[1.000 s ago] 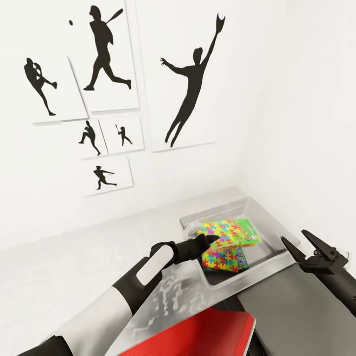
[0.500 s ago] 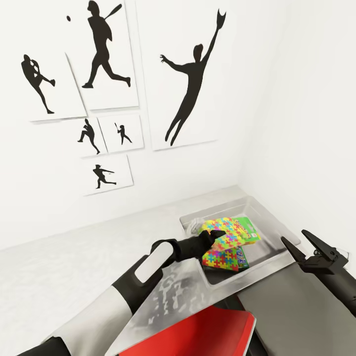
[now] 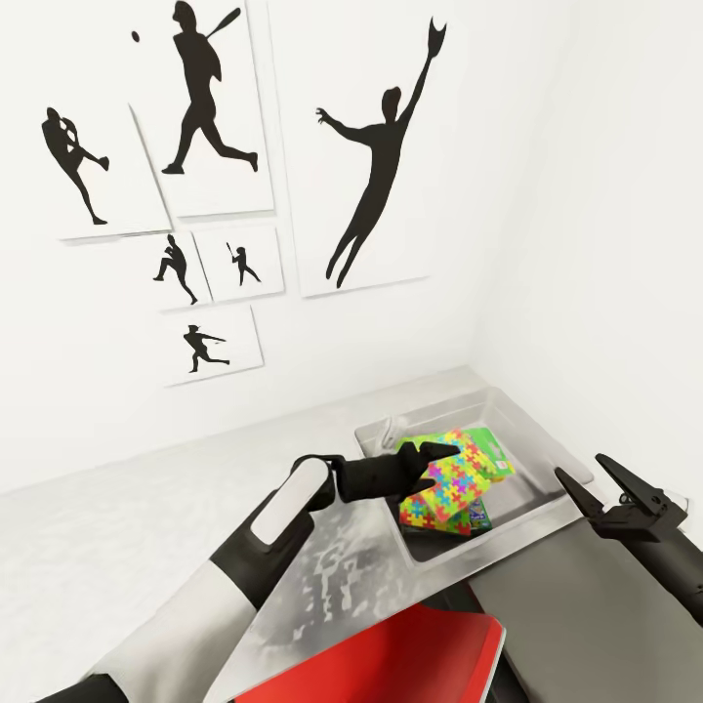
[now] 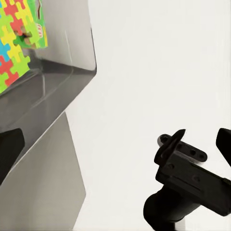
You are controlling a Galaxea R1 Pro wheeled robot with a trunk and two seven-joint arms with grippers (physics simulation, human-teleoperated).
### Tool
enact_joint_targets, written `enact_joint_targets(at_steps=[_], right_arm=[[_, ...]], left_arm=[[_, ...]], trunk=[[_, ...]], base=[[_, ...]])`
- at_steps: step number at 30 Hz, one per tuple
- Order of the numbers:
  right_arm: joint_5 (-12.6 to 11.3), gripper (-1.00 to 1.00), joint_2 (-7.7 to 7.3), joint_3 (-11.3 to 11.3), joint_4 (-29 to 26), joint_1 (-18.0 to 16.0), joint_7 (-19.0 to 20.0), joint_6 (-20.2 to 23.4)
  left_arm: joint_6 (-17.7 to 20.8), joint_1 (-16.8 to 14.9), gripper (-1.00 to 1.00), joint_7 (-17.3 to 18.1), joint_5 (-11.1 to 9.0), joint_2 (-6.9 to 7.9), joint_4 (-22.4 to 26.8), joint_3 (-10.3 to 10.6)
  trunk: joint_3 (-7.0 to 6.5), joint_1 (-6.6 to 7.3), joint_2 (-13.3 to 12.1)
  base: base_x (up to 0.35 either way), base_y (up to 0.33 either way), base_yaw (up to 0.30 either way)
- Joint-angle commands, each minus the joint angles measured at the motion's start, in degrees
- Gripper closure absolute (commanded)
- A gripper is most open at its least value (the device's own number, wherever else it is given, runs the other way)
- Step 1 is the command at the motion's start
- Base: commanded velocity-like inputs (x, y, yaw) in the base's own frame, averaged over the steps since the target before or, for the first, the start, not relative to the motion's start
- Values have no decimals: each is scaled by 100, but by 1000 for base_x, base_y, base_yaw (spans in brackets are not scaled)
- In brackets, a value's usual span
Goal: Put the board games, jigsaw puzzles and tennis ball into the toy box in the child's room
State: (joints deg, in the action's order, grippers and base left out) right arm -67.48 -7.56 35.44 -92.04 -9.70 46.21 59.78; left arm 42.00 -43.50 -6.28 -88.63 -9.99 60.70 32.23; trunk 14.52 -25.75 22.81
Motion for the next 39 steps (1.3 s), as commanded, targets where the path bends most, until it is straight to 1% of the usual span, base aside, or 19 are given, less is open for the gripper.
enact_joint_targets(at_steps=[1, 12, 15, 16, 18, 19, 21, 23, 24, 26, 27, 28, 29, 30, 31, 32, 33, 35, 39], right_arm=[[24, -100, 0, 7, 1, -6, 30, 22], [24, -100, 0, 6, -5, -6, 29, 22], [24, -100, 0, 6, -4, -6, 29, 22], [24, -100, 0, 6, -2, -6, 29, 22], [24, -100, 0, 7, 0, -6, 29, 22], [24, -100, 0, 7, 1, -6, 29, 22], [24, -100, 0, 7, 1, -6, 29, 22], [24, -100, 0, 7, 2, -6, 29, 22], [24, -100, 0, 7, 2, -6, 29, 22], [24, -100, 0, 5, 2, -6, 25, 22], [24, -100, 0, 3, 2, -6, 24, 22], [24, -100, 0, 1, 2, -6, 22, 22], [24, -100, 0, 1, 2, -6, 22, 22], [24, -100, 0, 0, 2, -6, 21, 22], [24, -100, 3, -1, 2, -6, 21, 22], [24, -100, 7, -2, 2, -6, 21, 22], [24, -100, 9, -3, 2, -6, 20, 22], [24, -100, 14, -8, 2, -6, 20, 21], [24, -100, 20, -13, 2, -6, 20, 17]], left_arm=[[30, -1, -100, -58, -93, -1, 22, -6], [234, 33, -100, -27, -182, -1, 122, -18], [468, 34, -100, 69, -286, -1, 330, -22], [613, 34, -100, 106, -333, 31, 428, -39], [906, 35, -100, 152, -392, 321, 602, -167], [983, 36, -100, 161, -400, 416, 640, -221], [1317, 41, -100, 217, -426, 868, 749, -474], [1586, 66, -100, 401, -440, 1377, 804, -721], [1626, 83, -100, 483, -446, 1514, 814, -770], [1720, 186, -100, 969, -466, 2077, 839, -898], [1733, 219, -100, 1127, -468, 2223, 842, -916], [1752, 293, -100, 1473, -469, 2511, 847, -943], [1756, 336, -100, 1659, -468, 2649, 849, -953], [1760, 437, -100, 2069, -456, 2922, 851, -968], [1763, 532, -100, 2453, -445, 3147, 853, -984], [1764, 603, -100, 2794, -437, 3330, 854, -996], [1765, 628, -100, 2946, -433, 3412, 854, -1000], [1759, 689, -100, 3404, -415, 3698, 836, -1008], [1762, 727, -100, 3708, -403, 3946, 789, -1015]], trunk=[[11, -3, 11], [11, -3, 11], [11, -3, 11], [11, -3, 11], [11, -3, 11], [11, -3, 11], [11, -3, 11], [11, -3, 11], [11, -3, 11], [11, -3, 11], [11, -3, 11], [11, -3, 11], [11, -3, 11], [11, -3, 11], [11, -3, 11], [11, -3, 11], [11, -3, 11], [11, -3, 11], [11, -3, 11]], base=[[0, 0, 0], [0, 0, 0], [0, 0, 0], [0, 0, 0], [0, 0, 0], [0, 0, 0], [0, 0, 0], [0, 0, 0], [0, 0, 0], [0, 0, 0], [0, 0, 0], [0, 0, 0], [0, 0, 0], [0, 0, 0], [0, 0, 0], [0, 0, 0], [0, 0, 0], [0, 0, 0], [-70, 0, 0]])
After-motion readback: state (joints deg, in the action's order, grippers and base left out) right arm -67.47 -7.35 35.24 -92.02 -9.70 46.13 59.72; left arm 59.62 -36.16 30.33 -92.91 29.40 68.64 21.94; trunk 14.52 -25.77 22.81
